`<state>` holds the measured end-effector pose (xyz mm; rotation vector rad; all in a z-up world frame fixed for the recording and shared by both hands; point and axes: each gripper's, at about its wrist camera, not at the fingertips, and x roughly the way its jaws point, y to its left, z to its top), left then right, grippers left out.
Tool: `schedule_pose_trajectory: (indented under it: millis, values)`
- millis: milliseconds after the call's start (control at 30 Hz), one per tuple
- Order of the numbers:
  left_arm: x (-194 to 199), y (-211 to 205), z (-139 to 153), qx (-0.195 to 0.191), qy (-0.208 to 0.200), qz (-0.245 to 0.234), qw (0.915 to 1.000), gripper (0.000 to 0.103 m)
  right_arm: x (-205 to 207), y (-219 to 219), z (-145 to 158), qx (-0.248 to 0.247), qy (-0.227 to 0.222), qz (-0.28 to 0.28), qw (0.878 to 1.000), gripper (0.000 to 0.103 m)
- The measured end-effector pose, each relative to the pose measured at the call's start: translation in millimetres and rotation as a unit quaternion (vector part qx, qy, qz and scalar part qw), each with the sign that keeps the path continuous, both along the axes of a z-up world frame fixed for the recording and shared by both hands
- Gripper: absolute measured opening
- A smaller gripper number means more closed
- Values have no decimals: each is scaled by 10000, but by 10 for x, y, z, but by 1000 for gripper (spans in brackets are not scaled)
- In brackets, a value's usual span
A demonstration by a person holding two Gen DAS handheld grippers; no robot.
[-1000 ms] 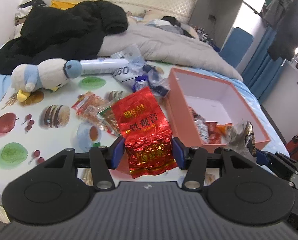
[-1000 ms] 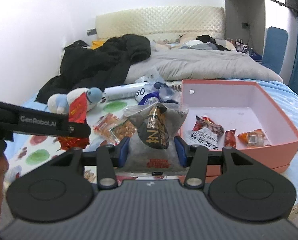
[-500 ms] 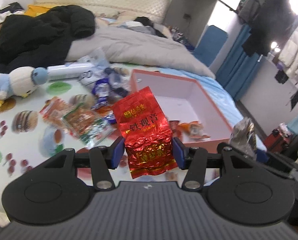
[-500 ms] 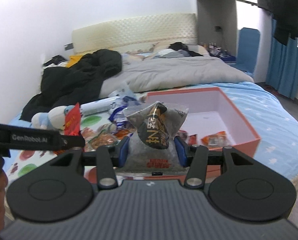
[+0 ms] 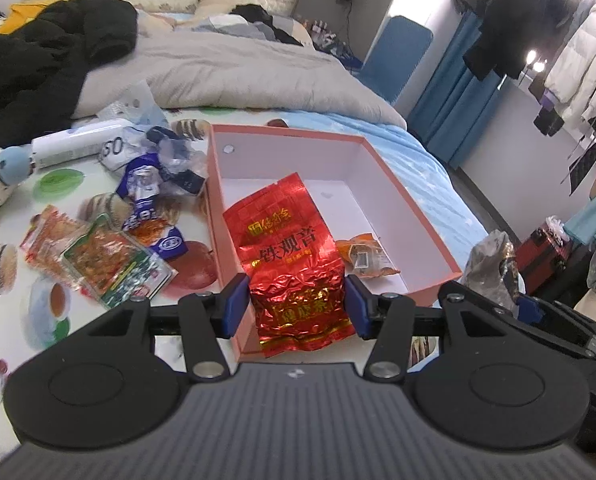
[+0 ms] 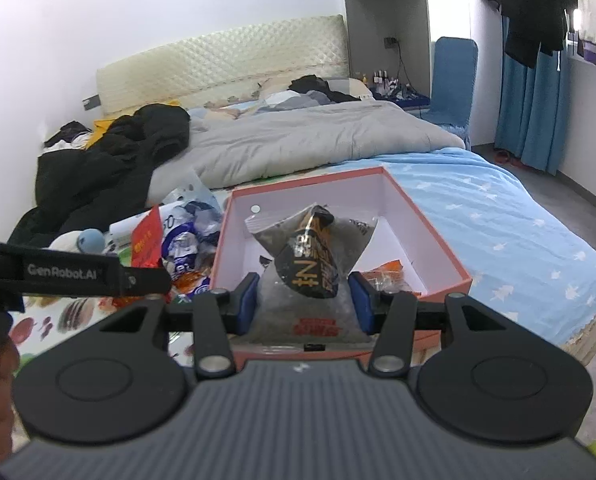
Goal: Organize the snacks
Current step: 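Carry the tea pack with the left tool while the right tool carries the clear bag to the box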
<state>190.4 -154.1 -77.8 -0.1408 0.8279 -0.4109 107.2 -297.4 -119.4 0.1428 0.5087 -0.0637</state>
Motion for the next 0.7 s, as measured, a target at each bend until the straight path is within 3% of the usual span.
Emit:
schedule_pose_trajectory:
  millis: [467,700]
  values:
    - [1309,-581,-449,283,430,-258,9983,57,1032,-434,-333,77,533,-80,9985,51]
    - [1743,-826,-722,402,648,-416,9962,58,1482,-577,-613,-19,842,-63,9964,51]
